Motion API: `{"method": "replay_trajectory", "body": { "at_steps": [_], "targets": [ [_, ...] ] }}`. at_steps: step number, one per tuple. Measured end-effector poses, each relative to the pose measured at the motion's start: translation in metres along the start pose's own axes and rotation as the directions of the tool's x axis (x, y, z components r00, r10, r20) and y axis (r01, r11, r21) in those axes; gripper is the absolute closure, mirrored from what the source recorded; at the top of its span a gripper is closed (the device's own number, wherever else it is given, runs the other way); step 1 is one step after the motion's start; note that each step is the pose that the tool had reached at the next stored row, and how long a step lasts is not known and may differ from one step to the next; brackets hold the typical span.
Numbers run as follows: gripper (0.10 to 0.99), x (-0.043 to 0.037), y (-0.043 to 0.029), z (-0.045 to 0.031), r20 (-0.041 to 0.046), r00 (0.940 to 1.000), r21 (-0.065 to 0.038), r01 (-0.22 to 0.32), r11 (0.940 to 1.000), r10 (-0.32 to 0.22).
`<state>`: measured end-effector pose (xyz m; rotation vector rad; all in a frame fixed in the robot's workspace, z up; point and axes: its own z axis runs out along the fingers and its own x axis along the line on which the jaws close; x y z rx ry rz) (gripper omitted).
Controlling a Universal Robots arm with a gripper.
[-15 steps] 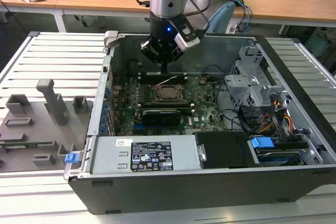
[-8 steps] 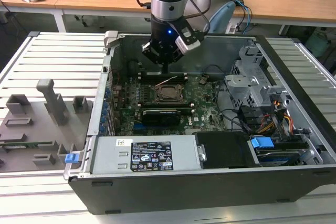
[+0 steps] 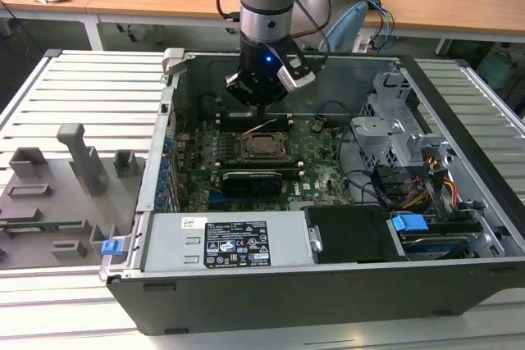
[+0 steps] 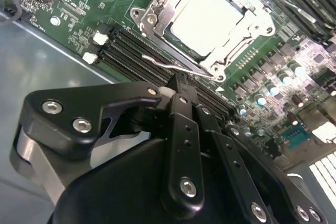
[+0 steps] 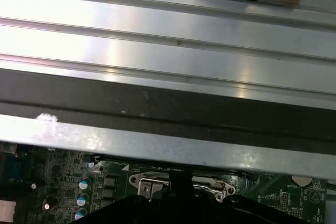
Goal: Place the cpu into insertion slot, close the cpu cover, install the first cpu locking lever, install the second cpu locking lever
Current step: 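Install the first cpu locking lever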
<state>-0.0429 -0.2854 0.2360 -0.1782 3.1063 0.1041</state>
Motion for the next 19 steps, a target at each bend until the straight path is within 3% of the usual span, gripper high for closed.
{"method": "replay_trajectory", "body": {
  "at_steps": [9, 19],
  "targets": [
    [0.976, -0.0057, 0.0007, 0.0107, -0.0003, 1.0, 0.001, 0.003, 1.0, -0.003],
    [0.976, -0.0148, 0.0011, 0.0155, -0.0004, 1.0, 0.001, 0.003, 1.0, -0.003]
  ]
}}
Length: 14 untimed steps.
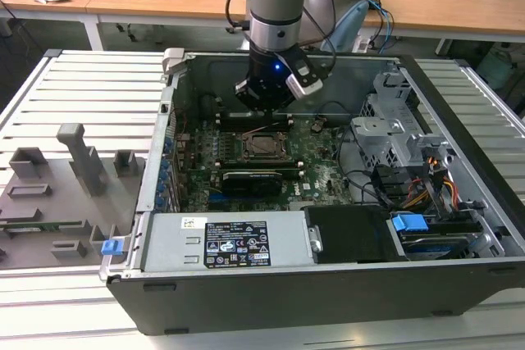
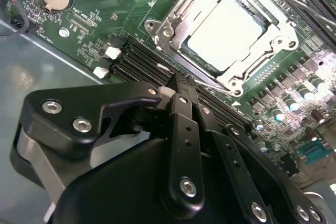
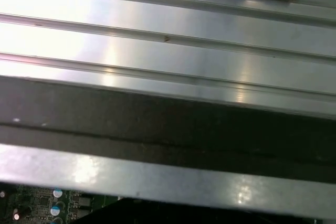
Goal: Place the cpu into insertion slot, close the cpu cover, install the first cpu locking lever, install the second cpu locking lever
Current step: 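Install the first cpu locking lever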
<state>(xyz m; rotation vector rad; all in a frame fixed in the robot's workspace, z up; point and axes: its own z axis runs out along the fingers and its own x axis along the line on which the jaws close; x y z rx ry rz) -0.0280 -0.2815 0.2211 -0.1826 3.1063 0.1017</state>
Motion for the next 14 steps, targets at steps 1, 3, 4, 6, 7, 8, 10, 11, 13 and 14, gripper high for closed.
{"method": "replay_trajectory", "body": {
  "at_steps": [1, 3, 4, 6, 7, 8, 10, 11, 13, 14],
  "targets": [
    [0.976, -0.0006, 0.0001, 0.0005, 0.0, 1.0, 0.0, 0.0, 1.0, 0.0],
    [0.976, -0.0019, 0.0002, 0.0018, 0.0, 1.0, 0.0, 0.0, 1.0, 0.0],
    [0.976, -0.0023, 0.0001, 0.0024, 0.0001, 1.0, 0.0, 0.0, 1.0, 0.0],
    [0.976, -0.0032, 0.0, 0.0037, 0.0, 1.0, 0.0, 0.0, 1.0, 0.0],
    [0.976, -0.0036, -0.0001, 0.0044, 0.0001, 1.0, 0.0, 0.0, 1.0, 0.0],
    [0.976, -0.004, -0.0002, 0.0051, 0.0, 1.0, 0.0, 0.0, 1.0, 0.0],
    [0.976, -0.005, -0.0004, 0.0068, 0.0, 1.0, 0.0, 0.0, 1.0, 0.0],
    [0.976, -0.0054, -0.0005, 0.0076, -0.0001, 1.0, 0.001, 0.0, 1.0, 0.0],
    [0.976, -0.0058, -0.0007, 0.0093, -0.0002, 1.0, 0.002, 0.0, 1.0, 0.0],
    [0.976, -0.006, -0.0007, 0.0102, -0.0003, 1.0, 0.003, 0.0, 1.0, 0.0]
  ]
}}
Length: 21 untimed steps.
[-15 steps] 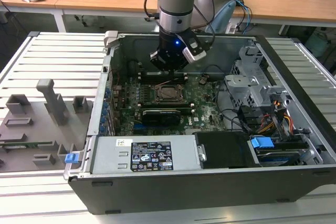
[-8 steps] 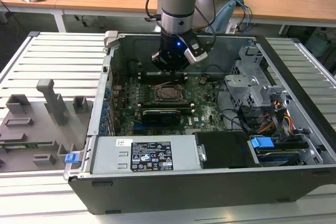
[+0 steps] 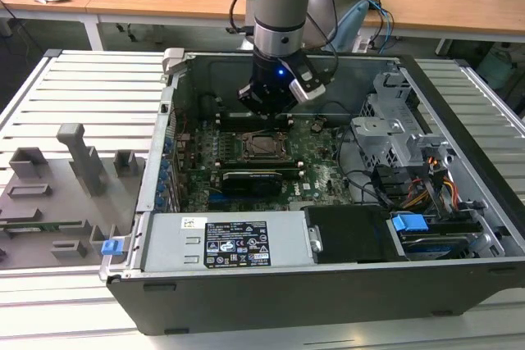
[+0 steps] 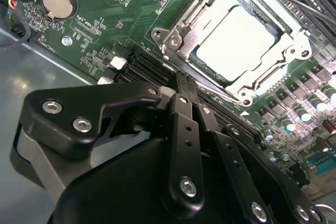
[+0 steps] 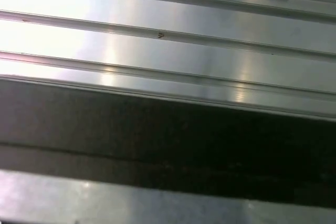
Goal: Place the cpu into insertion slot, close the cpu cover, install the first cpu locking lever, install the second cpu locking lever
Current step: 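Install the first cpu locking lever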
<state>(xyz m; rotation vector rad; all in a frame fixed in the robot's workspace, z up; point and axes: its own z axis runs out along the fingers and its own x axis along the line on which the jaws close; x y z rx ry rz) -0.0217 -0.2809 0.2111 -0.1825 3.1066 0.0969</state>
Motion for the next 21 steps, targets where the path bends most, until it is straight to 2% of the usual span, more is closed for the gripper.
{"method": "replay_trajectory", "body": {
  "at_steps": [4, 10, 14, 21],
  "targets": [
    [0.976, -0.0007, -0.0004, 0.0036, -0.001, 1.0, 0.007, 0.0, 1.0, 0.0],
    [0.976, -0.0011, -0.0005, 0.0059, -0.0012, 1.0, 0.01, 0.0, 0.9999, 0.0],
    [0.976, -0.0014, -0.0007, 0.0077, -0.0021, 1.0, 0.016, 0.001, 0.9999, 0.0],
    [0.976, -0.0017, -0.0004, 0.0097, -0.0018, 1.0, 0.014, 0.001, 0.9999, -0.001]
  ]
}}
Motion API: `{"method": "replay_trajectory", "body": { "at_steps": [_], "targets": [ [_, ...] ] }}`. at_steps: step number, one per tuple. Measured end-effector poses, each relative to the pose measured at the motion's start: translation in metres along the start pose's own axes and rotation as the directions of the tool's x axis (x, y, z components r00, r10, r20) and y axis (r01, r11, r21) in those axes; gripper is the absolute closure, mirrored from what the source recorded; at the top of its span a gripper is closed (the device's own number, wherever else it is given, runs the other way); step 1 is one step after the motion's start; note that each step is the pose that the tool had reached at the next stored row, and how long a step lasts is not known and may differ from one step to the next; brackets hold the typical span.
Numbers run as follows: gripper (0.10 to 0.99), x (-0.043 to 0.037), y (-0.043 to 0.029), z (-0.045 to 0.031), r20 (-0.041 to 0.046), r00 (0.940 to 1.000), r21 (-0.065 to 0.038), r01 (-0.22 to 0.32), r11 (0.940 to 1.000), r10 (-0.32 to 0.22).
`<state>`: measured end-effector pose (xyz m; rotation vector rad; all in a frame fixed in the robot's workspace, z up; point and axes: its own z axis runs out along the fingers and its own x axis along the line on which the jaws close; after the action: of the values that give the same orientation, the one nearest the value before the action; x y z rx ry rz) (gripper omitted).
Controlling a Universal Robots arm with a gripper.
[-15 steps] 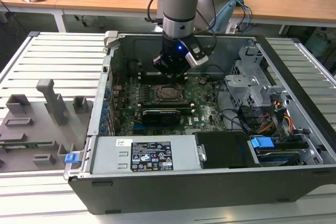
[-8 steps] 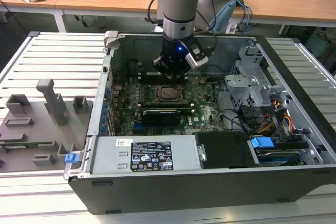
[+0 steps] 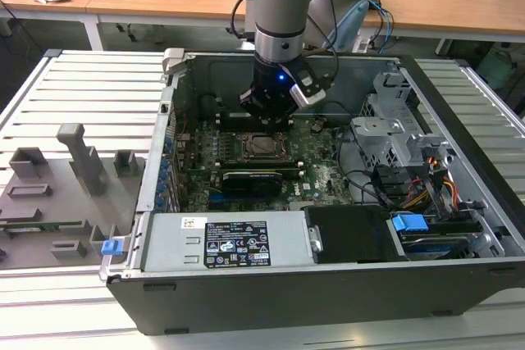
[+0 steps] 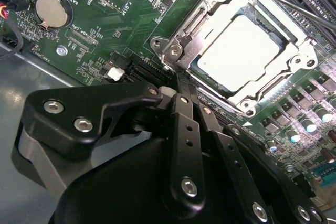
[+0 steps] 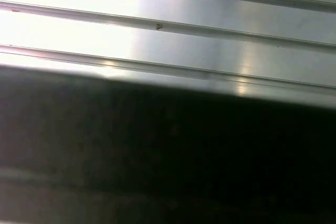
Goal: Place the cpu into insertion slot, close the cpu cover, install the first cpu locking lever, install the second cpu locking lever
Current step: 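Install the first cpu locking lever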
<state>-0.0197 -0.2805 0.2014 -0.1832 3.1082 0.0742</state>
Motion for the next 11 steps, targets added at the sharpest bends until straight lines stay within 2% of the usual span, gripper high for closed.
{"method": "replay_trajectory", "body": {
  "at_steps": [6, 10, 11],
  "targets": [
    [0.976, -0.0001, 0.0004, -0.0018, 0.0011, 1.0, -0.006, 0.0, 1.0, 0.0],
    [0.976, -0.0004, 0.0008, -0.0123, 0.0007, 1.0, -0.005, 0.0, 1.0, 0.0],
    [0.976, -0.0003, 0.0, -0.0124, 0.0007, 1.0, -0.005, 0.0, 1.0, 0.0]
  ]
}}
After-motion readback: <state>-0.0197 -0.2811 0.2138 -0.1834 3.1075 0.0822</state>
